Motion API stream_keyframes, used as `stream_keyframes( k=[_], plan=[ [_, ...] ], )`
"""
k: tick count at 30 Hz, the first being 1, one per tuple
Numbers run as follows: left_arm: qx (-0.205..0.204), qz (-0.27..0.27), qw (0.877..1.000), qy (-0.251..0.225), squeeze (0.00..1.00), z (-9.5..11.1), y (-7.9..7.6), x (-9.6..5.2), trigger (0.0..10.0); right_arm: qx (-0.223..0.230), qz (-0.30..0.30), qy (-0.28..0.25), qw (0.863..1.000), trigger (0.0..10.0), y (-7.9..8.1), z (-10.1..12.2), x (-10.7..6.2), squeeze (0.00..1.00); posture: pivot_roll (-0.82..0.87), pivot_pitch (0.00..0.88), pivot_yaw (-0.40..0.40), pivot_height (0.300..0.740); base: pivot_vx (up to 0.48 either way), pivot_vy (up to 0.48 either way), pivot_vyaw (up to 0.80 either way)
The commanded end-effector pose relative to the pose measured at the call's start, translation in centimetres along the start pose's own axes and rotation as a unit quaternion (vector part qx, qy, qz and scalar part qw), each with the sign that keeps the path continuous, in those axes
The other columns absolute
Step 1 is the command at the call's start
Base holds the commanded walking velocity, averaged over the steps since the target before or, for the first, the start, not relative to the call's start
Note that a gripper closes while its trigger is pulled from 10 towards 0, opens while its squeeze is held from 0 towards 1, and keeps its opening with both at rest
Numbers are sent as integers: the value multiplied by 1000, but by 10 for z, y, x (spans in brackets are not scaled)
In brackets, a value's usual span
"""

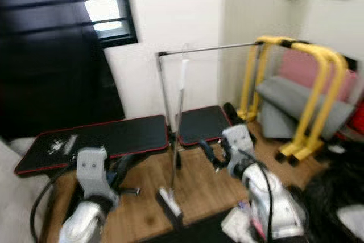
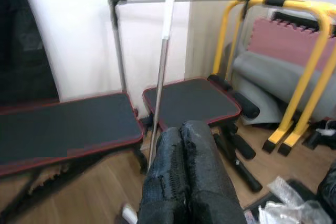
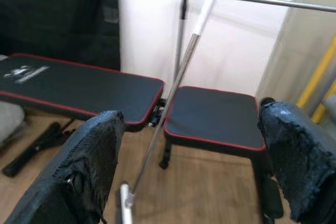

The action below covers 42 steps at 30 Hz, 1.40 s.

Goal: Sweep floor

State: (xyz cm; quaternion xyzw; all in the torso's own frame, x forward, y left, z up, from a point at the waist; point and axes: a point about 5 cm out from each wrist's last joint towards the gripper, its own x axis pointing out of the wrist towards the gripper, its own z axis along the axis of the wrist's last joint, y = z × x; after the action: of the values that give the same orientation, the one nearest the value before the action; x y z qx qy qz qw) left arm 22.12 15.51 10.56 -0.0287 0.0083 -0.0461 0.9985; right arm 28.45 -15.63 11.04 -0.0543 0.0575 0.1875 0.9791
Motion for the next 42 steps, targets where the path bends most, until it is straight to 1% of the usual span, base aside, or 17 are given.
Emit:
stream_keyframes(
  k=[1,4,27,42],
  plan=[
    [-1,1,1000,7,0,-2,1,0,10000,-2,3,5,1000,10000,2,-1,1,0,-13,0,-29,740,0,0,0],
    [-2,0,1000,7,0,-2,1,-1,10000,-3,4,5,1000,10000,2,-1,1,0,-13,0,-30,740,0,0,0],
    [-5,-1,1000,1,0,0,1,0,10000,0,4,8,1000,10000,2,0,2,0,-17,0,-28,740,261,0,0],
    [-5,6,1000,3,0,0,3,-1,10000,5,9,9,1000,10000,3,-1,2,0,-14,0,-26,740,0,0,-800]
  ],
)
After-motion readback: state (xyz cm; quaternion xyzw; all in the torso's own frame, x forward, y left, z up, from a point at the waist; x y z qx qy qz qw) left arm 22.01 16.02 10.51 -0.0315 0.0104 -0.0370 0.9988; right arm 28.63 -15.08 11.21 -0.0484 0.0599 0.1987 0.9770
